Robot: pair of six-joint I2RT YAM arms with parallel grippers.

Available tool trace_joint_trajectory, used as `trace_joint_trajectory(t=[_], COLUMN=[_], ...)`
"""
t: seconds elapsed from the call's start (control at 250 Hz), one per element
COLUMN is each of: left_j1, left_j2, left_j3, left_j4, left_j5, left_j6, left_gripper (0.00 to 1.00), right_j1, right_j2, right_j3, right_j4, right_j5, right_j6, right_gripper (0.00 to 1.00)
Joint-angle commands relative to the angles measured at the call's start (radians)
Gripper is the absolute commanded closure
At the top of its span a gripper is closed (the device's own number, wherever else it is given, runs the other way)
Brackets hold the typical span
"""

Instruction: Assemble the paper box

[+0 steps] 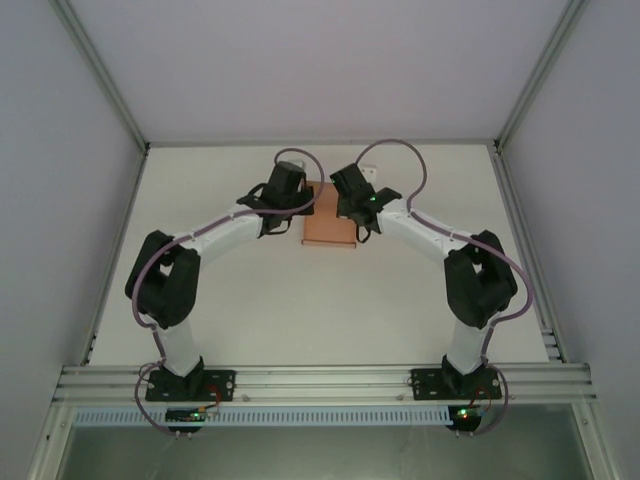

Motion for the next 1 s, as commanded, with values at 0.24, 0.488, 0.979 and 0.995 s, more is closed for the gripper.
trace_joint_trajectory(t=[0.24, 0.488, 0.979, 0.995], left_j1=[-0.066, -0.068, -0.050, -0.050], left_j2=[-0.003, -0.077, -0.305, -0.314], left_j3=[-0.228, -0.303, -0.263, -0.262], left_j4=[0.328, 0.339, -0.094, -0.104], left_j5=[0.192, 0.215, 0.130, 0.128], left_j6=[-0.034, -0.014, 0.071, 0.068], left_gripper=[1.00, 0.83, 0.02, 0.00], right_j1=[0.056, 0.074, 0.142, 0.143], right_j2=[-0.028, -0.088, -0.151, -0.150], right_j3=[-0.177, -0.306, -0.514, -0.517], right_j4=[0.311, 0.402, 0.529, 0.531], right_j5=[-0.048, -0.010, 0.109, 0.109], right_j6=[-0.057, -0.124, -0.209, -0.212], right_gripper=[1.00, 1.00, 0.99, 0.99])
